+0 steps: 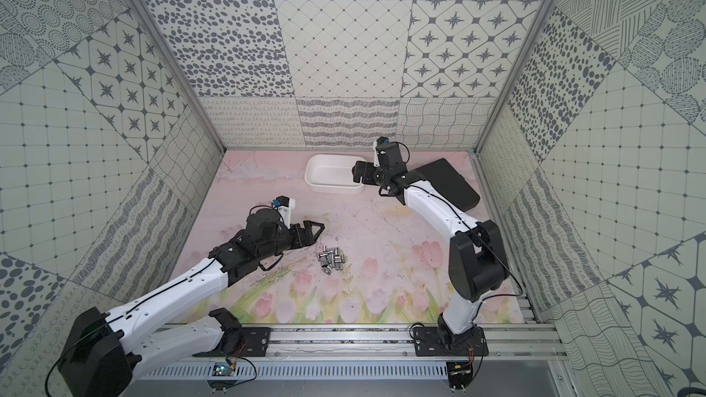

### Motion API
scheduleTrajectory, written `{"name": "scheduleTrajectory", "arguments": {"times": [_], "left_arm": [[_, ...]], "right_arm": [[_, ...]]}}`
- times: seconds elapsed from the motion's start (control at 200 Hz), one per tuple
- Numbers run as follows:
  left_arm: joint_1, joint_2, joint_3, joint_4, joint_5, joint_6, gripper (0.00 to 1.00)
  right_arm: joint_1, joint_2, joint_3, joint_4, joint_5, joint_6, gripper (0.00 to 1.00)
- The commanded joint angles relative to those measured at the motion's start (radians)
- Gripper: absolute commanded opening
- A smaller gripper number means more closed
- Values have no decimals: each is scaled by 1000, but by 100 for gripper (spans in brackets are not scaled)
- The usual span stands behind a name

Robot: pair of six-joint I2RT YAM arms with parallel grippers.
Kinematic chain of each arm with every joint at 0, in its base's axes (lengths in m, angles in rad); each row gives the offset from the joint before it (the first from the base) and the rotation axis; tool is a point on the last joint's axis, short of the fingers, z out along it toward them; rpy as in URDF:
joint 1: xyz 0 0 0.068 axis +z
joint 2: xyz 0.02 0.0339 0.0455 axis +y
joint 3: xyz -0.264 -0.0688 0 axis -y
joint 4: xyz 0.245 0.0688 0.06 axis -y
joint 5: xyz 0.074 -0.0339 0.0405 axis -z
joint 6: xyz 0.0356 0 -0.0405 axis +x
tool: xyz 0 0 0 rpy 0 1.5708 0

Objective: Put the socket on the desktop into the storage box
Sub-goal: Move the storage box to the center of the board.

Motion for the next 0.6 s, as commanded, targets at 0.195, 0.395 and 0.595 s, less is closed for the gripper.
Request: {"name": "scheduleTrajectory", "arguments": {"times": [0.195, 0.395, 0.595], "left_arm": [[-61, -107, -123, 62, -66, -6, 94], [-60, -129, -110, -8, -174, 22, 94], [-60, -129, -113, -16, -204, 22, 94]], "right_arm": [[0, 400, 432, -224, 177, -40, 87], [-4, 533, 586, -289, 274, -35, 79], [-8, 616, 703, -331, 270, -22, 62]]}}
